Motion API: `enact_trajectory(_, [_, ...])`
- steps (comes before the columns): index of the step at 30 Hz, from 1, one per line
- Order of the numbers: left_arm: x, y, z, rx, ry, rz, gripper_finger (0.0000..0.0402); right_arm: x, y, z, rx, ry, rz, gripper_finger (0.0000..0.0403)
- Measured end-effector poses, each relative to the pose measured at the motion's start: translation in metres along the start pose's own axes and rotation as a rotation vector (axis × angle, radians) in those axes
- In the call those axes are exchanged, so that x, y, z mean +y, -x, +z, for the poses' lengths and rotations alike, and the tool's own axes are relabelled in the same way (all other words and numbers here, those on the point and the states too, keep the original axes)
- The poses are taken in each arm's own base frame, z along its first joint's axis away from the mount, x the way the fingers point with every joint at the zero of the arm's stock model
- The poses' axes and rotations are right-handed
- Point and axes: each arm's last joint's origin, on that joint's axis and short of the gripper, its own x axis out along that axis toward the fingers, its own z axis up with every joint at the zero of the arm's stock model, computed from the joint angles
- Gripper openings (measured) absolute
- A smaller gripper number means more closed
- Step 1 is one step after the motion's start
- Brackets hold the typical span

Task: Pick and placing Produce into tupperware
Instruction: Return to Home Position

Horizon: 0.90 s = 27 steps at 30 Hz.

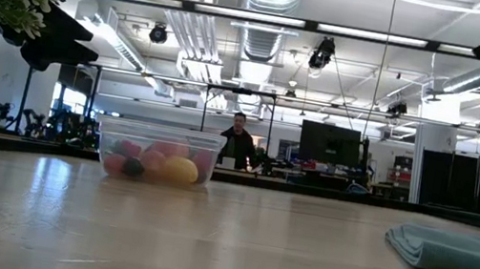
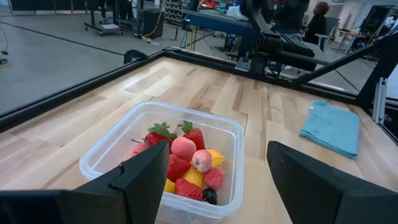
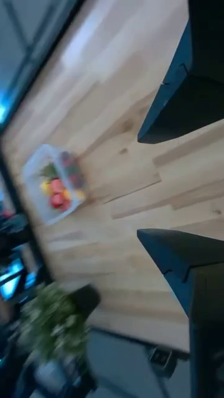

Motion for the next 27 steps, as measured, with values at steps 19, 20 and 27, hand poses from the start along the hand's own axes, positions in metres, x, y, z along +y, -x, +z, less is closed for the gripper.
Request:
enact_trajectory(19, [0.000,0.000,0.000,0.004,-0.002,0.001,0.0258,-0.015,0.009,-0.022,-0.079,-0.248,0.264,0.0228])
enact_trajectory(20, [0.000,0.000,0.000,0.003,-0.001,0.001,0.0258,-0.012,0.004,-0.022,-0.062,-0.242,0.253,0.0228])
enact_trajectory(27, [0.000,0.000,0.000,0.001,-0.001,0.001,0.0258,0.003,-0.003,-0.013,0.043,-0.158,0.302,0.0228])
